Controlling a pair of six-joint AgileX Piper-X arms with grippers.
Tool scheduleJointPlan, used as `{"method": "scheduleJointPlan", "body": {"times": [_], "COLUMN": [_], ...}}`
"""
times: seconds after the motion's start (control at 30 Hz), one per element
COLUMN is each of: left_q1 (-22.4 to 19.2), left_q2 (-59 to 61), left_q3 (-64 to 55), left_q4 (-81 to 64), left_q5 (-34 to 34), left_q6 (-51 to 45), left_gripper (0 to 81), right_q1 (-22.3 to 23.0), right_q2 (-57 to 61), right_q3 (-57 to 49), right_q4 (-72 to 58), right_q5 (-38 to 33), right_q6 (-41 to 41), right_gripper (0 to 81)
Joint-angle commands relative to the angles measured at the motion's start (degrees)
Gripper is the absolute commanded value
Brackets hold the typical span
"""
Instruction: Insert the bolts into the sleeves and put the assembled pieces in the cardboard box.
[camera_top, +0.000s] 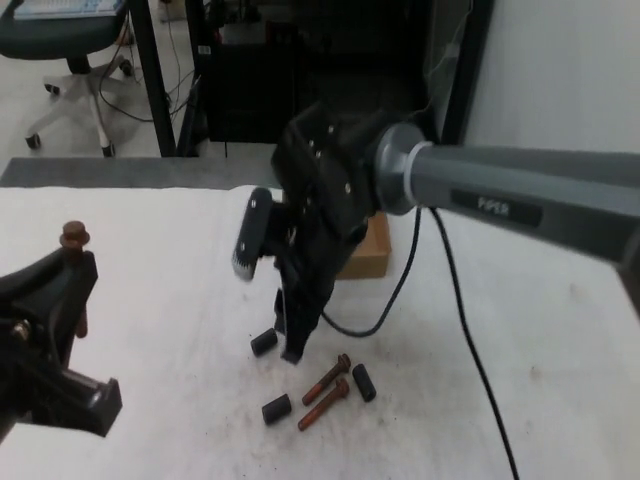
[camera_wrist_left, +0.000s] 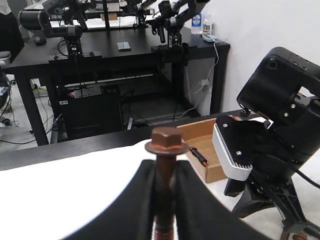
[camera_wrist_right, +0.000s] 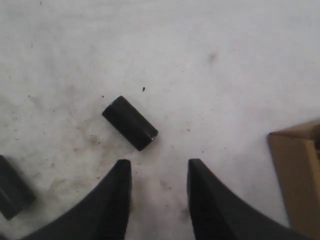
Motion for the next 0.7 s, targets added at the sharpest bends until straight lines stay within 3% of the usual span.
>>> {"method": "scheduleJointPlan", "body": {"times": [0.0,0.17,0.27,0.47,0.67], "left_q1": [0.13,0.13,0.13,0.13,0.13], "left_q2": [-0.5,-0.5,-0.5,-0.5,-0.5], "left_q3": [-0.45,-0.45,-0.45,-0.45,-0.45], "left_q4": [1.74,2.29,2.29,2.29,2.29], "left_q5": [-0.58,-0.58,-0.58,-0.58,-0.58], "left_q6": [1.74,1.74,1.74,1.74,1.74], "left_gripper": [0.3,0.3,0.3,0.3,0.3], "right_q1": [0.69,1.04,1.18,0.07,-0.39], "right_q2": [0.48,-0.38,-1.34,-4.86,-5.25], "right_q3": [-0.58,-1.01,-2.34,-2.1,-1.52], "right_q4": [-0.65,0.91,5.79,19.83,26.09], "right_q5": [0.14,2.32,8.08,7.89,7.3], "right_q6": [-2.28,0.54,9.23,31.81,37.0], "right_gripper": [35.4,35.4,35.4,31.9,30.2]}}
